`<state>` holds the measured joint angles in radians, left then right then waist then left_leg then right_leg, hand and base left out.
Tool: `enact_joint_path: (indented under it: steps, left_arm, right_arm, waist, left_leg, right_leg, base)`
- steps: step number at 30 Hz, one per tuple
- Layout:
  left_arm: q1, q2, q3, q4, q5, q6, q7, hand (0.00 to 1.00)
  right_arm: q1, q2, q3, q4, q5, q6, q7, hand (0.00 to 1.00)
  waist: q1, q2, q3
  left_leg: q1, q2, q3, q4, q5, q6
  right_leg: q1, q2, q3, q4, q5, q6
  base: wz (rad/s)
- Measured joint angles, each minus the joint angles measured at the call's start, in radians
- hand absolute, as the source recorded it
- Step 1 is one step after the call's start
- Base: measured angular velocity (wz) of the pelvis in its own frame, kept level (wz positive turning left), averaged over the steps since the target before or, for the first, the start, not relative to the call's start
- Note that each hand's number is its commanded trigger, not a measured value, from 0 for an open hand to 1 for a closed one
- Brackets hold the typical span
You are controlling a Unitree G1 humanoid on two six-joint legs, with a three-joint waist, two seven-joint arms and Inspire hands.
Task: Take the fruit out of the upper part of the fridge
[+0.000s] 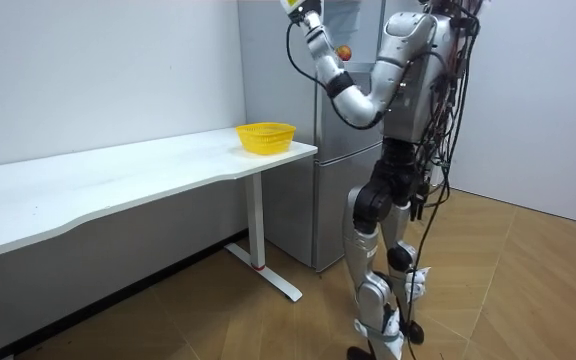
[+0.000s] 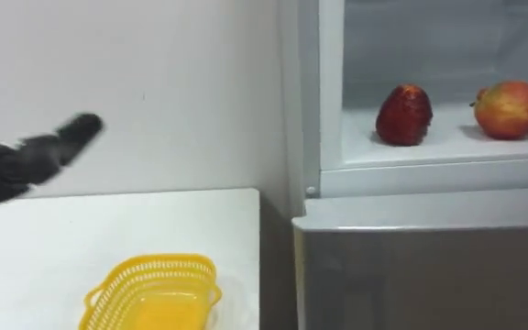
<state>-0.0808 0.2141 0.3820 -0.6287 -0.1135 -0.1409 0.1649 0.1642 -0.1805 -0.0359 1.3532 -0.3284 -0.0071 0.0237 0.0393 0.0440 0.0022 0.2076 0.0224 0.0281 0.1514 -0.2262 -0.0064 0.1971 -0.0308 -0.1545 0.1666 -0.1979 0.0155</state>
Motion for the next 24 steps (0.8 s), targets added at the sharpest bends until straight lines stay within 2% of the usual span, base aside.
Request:
enact_joint_path:
  steps: [2, 3, 5, 6, 7, 8, 9, 10, 12, 13, 15, 17, 19, 24]
  left_arm:
    - [0.107, -0.002, 0.097, 0.022, -0.002, -0.014, 0.085, 0.00]
    - [0.127, -0.002, 0.113, 0.035, -0.002, -0.015, 0.106, 0.00]
    - [0.216, -0.002, 0.159, 0.137, -0.003, -0.025, 0.199, 0.00]
    - [0.235, -0.002, 0.168, 0.176, -0.010, -0.027, 0.220, 0.00]
    - [0.268, -0.006, 0.175, 0.261, -0.041, -0.025, 0.255, 0.00]
    - [0.286, -0.011, 0.173, 0.296, -0.064, -0.018, 0.270, 0.00]
    - [0.323, -0.024, 0.164, 0.361, -0.108, -0.011, 0.295, 0.00]
    - [0.348, -0.046, 0.162, 0.429, -0.133, -0.010, 0.317, 0.00]
    - [0.375, -0.072, 0.159, 0.536, -0.185, -0.011, 0.345, 0.00]
    - [0.385, -0.078, 0.146, 0.637, -0.211, -0.010, 0.357, 0.00]
    - [0.396, -0.097, 0.124, 0.768, -0.269, 0.003, 0.370, 0.00]
    - [0.398, -0.096, 0.079, 0.938, -0.283, 0.005, 0.361, 0.00]
    - [0.411, -0.098, -0.003, 1.160, -0.297, 0.027, 0.323, 0.00]
    - [0.398, -0.099, -0.125, 1.485, -0.294, 0.073, 0.192, 0.00]
  right_arm:
    - [0.014, 0.004, -0.055, -0.005, 0.005, -0.003, -0.002, 0.00]
    - [0.015, 0.006, -0.066, -0.005, 0.005, -0.003, -0.002, 0.00]
    - [0.021, 0.005, -0.080, -0.006, 0.006, 0.005, -0.007, 0.00]
    - [0.021, 0.006, -0.081, -0.006, 0.007, 0.008, -0.012, 0.00]
    - [0.018, 0.005, -0.082, -0.008, 0.010, 0.012, -0.015, 0.00]
    - [0.020, 0.005, -0.082, -0.013, 0.010, 0.015, -0.014, 0.00]
    - [0.022, 0.007, -0.074, -0.021, 0.018, 0.024, -0.012, 0.00]
    - [0.026, 0.009, -0.073, -0.031, 0.018, 0.034, -0.006, 0.00]
    - [0.026, 0.009, -0.073, -0.038, 0.016, 0.054, 0.013, 0.00]
    - [0.026, 0.009, -0.073, -0.037, 0.015, 0.066, 0.019, 0.00]
    - [0.026, 0.010, -0.074, -0.038, 0.017, 0.078, 0.023, 0.00]
    - [0.022, 0.011, -0.075, -0.043, 0.013, 0.094, 0.024, 0.00]
    - [0.024, 0.014, -0.076, -0.063, 0.002, 0.095, 0.034, 0.00]
    - [0.014, 0.016, -0.073, -0.069, 0.014, 0.097, 0.053, 0.00]
  waist:
    - [0.022, 0.002, 0.0011]
    - [0.025, 0.002, 0.0012]
    - [0.027, 0.010, 0.0039]
    - [0.028, -0.001, 0.0019]
    - [0.032, 0.001, 0.0018]
    - [0.031, 0.004, 0.0028]
    - [0.033, 0.010, 0.0032]
    - [0.039, 0.008, 0.0006]
    - [0.045, 0.004, -0.0018]
    - [0.046, 0.002, -0.0014]
    - [0.046, -0.003, -0.0041]
    - [0.046, -0.007, -0.0062]
    - [0.034, -0.013, -0.0080]
    - [0.022, -0.029, -0.0111]
  left_leg:
    - [-0.004, -0.002, 0.000, 0.001, 0.000, 0.000]
    - [-0.004, -0.003, -0.002, 0.001, 0.000, 0.000]
    - [-0.006, -0.006, -0.009, 0.001, 0.000, 0.000]
    - [-0.008, -0.009, -0.010, 0.001, 0.000, 0.000]
    - [-0.014, -0.012, -0.011, 0.002, 0.000, 0.000]
    - [-0.016, -0.012, -0.013, 0.005, 0.000, 0.000]
    - [-0.021, -0.014, -0.019, 0.013, -0.001, 0.001]
    - [-0.024, -0.014, -0.026, 0.013, -0.001, 0.002]
    - [-0.030, -0.015, -0.029, 0.013, -0.001, 0.002]
    - [-0.032, -0.015, -0.032, 0.014, 0.000, 0.002]
    - [-0.034, -0.016, -0.032, 0.015, 0.000, 0.002]
    - [-0.034, -0.017, -0.035, 0.014, 0.000, 0.002]
    - [-0.036, -0.018, -0.031, 0.017, 0.000, 0.003]
    - [-0.038, -0.017, -0.032, 0.015, 0.000, 0.003]
  right_leg:
    - [-0.008, -0.002, -0.002, -0.001, -0.002, 0.002]
    - [-0.008, -0.002, -0.004, -0.001, -0.003, 0.004]
    - [-0.004, -0.006, -0.020, -0.004, -0.006, 0.007]
    - [-0.003, -0.009, -0.025, -0.008, -0.008, 0.007]
    - [-0.005, -0.012, -0.028, -0.013, -0.016, 0.003]
    - [-0.007, -0.012, -0.028, -0.014, -0.016, 0.003]
    - [-0.008, -0.013, -0.030, -0.013, -0.016, 0.004]
    - [-0.014, -0.014, -0.029, -0.006, -0.017, 0.004]
    - [-0.028, -0.015, -0.029, 0.008, -0.018, 0.003]
    - [-0.024, -0.015, -0.032, 0.008, -0.017, 0.003]
    - [-0.023, -0.017, -0.036, 0.008, -0.017, 0.003]
    - [-0.022, -0.018, -0.039, 0.010, -0.017, 0.003]
    - [-0.023, -0.020, -0.041, 0.019, -0.018, 0.004]
    - [-0.021, -0.019, -0.040, 0.012, -0.018, 0.005]
  base:
    - [0.04]
    - [0.11]
    - [0.19]
    - [0.10]
    - [0.07]
    - [0.11]
    - [0.09]
    - [0.04]
    - [0.00]
    - [0.03]
    - [0.05]
    - [0.02]
    - [0.00]
    - [0.01]
